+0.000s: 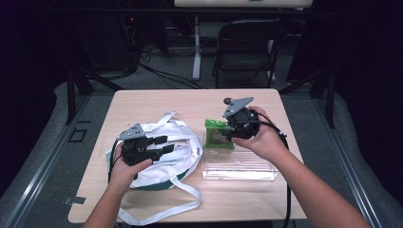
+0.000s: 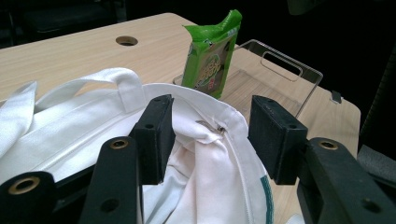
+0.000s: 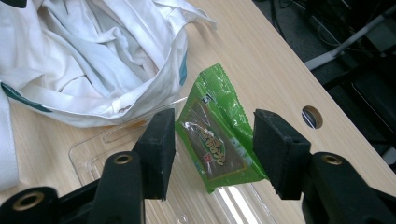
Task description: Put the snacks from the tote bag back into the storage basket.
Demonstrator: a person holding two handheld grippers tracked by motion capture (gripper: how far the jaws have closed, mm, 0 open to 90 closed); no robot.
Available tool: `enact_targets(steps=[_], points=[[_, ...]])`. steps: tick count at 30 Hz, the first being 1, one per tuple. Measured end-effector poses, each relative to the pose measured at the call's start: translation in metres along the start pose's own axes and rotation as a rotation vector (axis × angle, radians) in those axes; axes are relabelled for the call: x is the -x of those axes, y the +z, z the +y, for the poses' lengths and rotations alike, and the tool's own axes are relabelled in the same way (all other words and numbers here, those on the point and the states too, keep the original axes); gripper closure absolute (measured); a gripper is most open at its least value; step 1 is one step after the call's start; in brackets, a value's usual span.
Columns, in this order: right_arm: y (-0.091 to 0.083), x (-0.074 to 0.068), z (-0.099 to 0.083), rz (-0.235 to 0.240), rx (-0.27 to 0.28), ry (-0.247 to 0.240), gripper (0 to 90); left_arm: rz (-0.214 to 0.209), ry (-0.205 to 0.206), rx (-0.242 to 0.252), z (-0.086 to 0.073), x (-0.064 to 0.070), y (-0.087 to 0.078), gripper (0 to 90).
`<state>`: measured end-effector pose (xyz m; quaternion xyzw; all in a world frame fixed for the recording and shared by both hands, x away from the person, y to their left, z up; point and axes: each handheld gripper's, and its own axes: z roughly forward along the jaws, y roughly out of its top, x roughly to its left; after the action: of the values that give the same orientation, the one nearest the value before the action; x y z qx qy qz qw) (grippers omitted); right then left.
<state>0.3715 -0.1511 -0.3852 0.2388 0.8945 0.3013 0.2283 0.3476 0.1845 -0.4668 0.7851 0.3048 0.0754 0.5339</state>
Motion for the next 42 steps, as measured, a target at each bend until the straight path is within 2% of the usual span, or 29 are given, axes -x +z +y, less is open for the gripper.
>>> enact_targets(steps=[8,13,19,29,32,34,42], points=[[0.001,-0.014,-0.022,-0.036,0.063,0.097,52.1,0.003,-0.001,-0.006,-0.001,0.0,0.001,50.2],[0.002,-0.022,-0.032,-0.022,0.097,0.139,52.1,0.003,-0.001,-0.005,-0.001,0.0,0.001,50.1],[0.004,-0.033,-0.046,-0.008,0.099,0.153,52.1,0.004,-0.005,0.0,-0.002,-0.001,0.002,50.2],[0.002,-0.047,-0.074,-0.028,0.129,0.186,51.9,0.009,-0.011,-0.003,-0.003,-0.002,0.003,50.1],[0.0,-0.05,-0.084,-0.012,0.165,0.226,51.8,0.019,-0.02,-0.002,-0.004,-0.003,0.002,50.2],[-0.002,-0.05,-0.091,-0.018,0.182,0.25,51.8,0.022,-0.022,-0.003,-0.004,-0.003,0.002,50.1],[-0.001,-0.05,-0.114,-0.043,0.199,0.313,51.7,0.042,-0.024,-0.014,-0.005,-0.003,0.004,50.1]])
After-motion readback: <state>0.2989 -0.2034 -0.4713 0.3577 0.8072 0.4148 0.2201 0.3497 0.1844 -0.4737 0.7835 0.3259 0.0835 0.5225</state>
